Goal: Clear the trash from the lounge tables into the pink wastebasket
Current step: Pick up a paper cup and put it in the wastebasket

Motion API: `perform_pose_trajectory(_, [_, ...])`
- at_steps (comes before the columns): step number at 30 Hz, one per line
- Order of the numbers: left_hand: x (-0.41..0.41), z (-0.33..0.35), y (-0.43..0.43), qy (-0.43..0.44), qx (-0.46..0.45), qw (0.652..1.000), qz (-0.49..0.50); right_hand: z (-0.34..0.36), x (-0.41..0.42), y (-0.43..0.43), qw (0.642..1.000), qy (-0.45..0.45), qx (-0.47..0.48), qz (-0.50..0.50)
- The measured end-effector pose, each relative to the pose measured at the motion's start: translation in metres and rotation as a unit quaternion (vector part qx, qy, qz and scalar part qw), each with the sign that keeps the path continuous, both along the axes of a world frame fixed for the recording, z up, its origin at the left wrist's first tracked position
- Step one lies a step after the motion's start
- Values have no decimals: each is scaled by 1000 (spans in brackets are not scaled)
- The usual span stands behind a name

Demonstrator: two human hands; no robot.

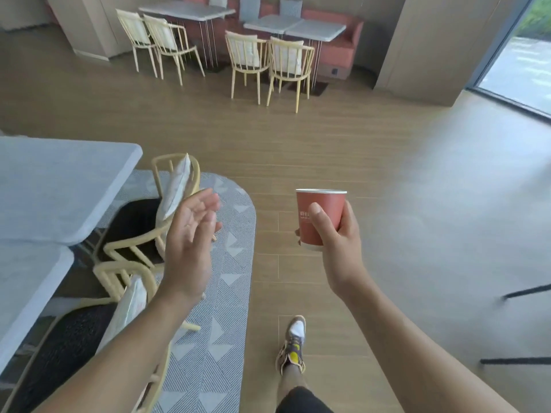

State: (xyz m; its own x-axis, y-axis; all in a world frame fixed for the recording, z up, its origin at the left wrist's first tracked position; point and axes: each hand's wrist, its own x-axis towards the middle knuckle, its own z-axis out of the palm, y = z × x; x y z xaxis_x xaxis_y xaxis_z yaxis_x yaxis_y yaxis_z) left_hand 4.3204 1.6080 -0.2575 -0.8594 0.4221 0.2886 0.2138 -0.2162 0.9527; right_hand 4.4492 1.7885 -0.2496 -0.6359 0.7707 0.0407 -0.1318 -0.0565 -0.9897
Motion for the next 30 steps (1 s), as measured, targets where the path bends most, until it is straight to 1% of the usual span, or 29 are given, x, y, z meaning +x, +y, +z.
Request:
perform_pose_trajectory(5, [-111, -10, 100, -1, -1, 1000, 29, -18, -117, 102, 1000, -2, -6, 21])
perform_pose_trajectory(9, [-189, 2, 167, 1, 7, 998, 59, -3, -208, 178, 999, 2, -8, 43])
perform_pose_trajectory(14, [-277, 15, 232, -10, 6, 996, 89, 14, -311, 251, 998, 0, 6, 69])
perform_pose_trajectory(22, [-439, 2, 312, -4, 20, 993, 116, -1, -475, 337, 995, -9, 16, 101])
perform_pose_trajectory(27, [-562, -15, 346, -9, 26, 991, 133, -11, -608, 375, 992, -11, 21, 122])
perform_pose_trajectory(30, [-641, -11, 362, -23, 19, 990, 140, -2, -695, 391, 990, -13, 25, 140])
